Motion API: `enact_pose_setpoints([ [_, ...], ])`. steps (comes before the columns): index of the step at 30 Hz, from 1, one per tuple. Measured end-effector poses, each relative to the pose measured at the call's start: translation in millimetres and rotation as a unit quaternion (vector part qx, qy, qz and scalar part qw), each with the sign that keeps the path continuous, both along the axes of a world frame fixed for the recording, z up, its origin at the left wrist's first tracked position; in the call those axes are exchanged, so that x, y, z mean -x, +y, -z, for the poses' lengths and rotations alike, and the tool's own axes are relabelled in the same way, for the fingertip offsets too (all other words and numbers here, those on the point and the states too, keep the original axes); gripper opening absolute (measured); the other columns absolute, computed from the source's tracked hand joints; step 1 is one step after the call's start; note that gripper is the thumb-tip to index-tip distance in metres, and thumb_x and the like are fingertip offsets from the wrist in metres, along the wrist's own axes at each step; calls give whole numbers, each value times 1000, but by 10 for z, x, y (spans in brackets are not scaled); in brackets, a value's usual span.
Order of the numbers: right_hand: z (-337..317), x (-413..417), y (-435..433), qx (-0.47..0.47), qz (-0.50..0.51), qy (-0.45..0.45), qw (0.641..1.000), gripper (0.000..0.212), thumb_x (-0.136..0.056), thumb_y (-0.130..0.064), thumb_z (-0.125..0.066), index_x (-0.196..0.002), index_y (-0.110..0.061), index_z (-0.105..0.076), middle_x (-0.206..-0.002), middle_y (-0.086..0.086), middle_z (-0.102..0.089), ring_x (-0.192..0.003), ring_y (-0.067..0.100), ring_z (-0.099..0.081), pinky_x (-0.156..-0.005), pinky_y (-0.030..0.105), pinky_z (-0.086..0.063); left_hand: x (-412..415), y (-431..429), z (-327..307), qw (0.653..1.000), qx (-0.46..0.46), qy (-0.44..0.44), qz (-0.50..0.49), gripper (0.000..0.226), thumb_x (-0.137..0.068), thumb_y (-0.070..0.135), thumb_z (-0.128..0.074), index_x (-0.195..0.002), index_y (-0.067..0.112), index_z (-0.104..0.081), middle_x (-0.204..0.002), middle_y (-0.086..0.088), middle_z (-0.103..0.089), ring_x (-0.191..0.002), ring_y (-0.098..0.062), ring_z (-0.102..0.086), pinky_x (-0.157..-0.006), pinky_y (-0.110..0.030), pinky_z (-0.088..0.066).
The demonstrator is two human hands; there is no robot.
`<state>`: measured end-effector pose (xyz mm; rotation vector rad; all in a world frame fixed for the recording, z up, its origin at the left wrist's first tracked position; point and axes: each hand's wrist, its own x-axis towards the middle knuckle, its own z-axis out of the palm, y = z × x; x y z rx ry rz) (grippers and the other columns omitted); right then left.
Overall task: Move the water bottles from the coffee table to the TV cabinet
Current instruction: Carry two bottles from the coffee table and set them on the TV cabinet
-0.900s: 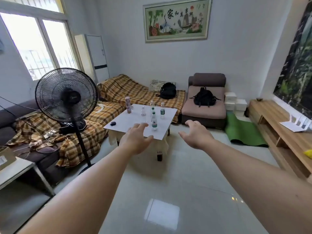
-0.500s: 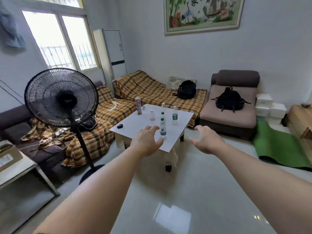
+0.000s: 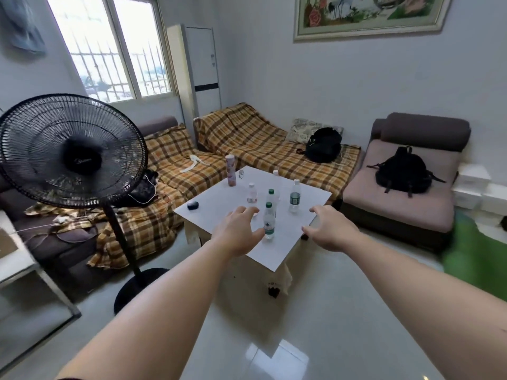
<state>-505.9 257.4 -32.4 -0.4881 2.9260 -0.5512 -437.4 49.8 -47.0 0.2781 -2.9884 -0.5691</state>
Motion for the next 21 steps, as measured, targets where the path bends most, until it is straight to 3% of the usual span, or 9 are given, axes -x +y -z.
enact_pose_setpoints([
  [9, 222, 1635, -470, -40, -17, -22, 999, 62, -89, -39, -55, -144, -16, -36, -149, 5, -38, -136, 23, -39, -109, 35, -34, 1775, -521, 466, 998, -56, -24, -7, 57, -88, 48, -53, -139, 32, -34, -150, 1, -35, -132, -25, -38, -99, -45, -44],
  [21, 467, 3663, -702, -66, -79, -32, 994, 60, -91, -42, -54, -143, -19, -36, -149, 6, -40, -136, 25, -39, -110, 41, -37, 3685, -706, 788, 996, -48, -55, -43, 57, -84, 51, -54, -136, 34, -36, -144, 0, -40, -125, -25, -43, -97, -48, -45],
])
